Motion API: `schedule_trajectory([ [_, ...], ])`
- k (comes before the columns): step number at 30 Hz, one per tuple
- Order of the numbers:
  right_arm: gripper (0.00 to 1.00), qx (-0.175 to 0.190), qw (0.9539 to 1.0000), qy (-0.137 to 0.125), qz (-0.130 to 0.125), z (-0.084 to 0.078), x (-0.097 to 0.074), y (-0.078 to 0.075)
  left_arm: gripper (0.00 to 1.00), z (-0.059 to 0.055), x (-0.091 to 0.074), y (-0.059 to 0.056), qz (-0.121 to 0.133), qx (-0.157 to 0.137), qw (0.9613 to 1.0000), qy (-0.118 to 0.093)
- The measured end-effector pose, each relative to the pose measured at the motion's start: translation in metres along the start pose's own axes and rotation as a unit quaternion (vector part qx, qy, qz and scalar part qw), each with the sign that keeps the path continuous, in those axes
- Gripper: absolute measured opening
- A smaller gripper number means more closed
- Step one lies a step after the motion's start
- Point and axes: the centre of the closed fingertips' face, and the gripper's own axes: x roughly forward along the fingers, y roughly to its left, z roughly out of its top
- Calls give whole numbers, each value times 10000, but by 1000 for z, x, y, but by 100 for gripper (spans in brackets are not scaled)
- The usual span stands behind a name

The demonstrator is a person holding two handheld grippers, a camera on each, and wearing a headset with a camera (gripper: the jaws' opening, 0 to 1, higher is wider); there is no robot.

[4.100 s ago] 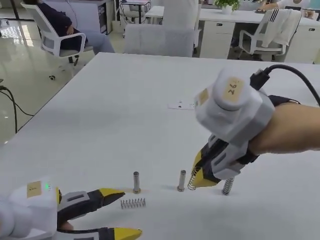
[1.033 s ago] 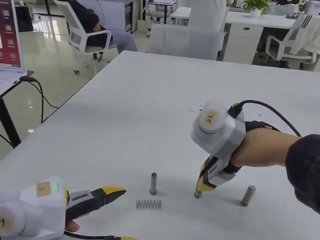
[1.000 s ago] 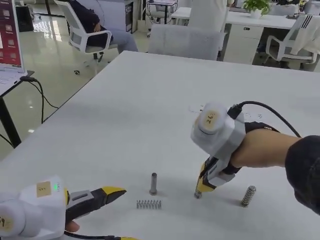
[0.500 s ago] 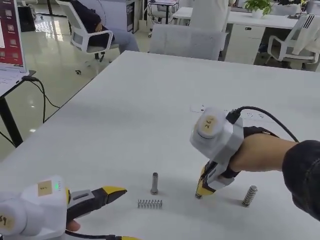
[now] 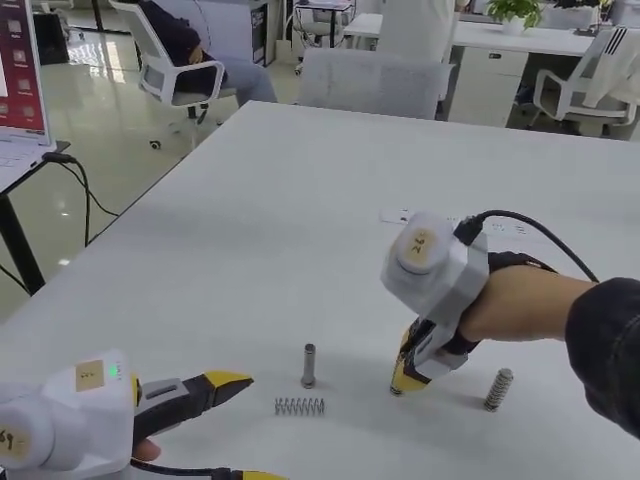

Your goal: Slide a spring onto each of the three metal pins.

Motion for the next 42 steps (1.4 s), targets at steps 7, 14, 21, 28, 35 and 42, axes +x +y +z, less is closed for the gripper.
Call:
schedule_trajectory([
  [7,16,-27,9999,-97,-97,3,-6,1,66,-1,1,-1,-19,11,10000,26],
  [14,17,-142,9996,-218,-148,16,-11,6,66,-1,1,-2,-38,31,10000,33],
  [21,17,-233,9992,-291,-144,24,-11,11,65,-1,0,-2,-35,37,10000,46],
  [28,17,-323,9989,-308,-139,29,-9,16,65,-1,-1,-3,-34,44,10000,64],
  [35,17,-416,9985,-351,-108,36,-6,22,65,-2,0,-4,-46,44,9999,81],
  [42,16,-501,9980,-375,-14,44,1,30,65,-4,-1,-5,-43,26,9999,101],
])
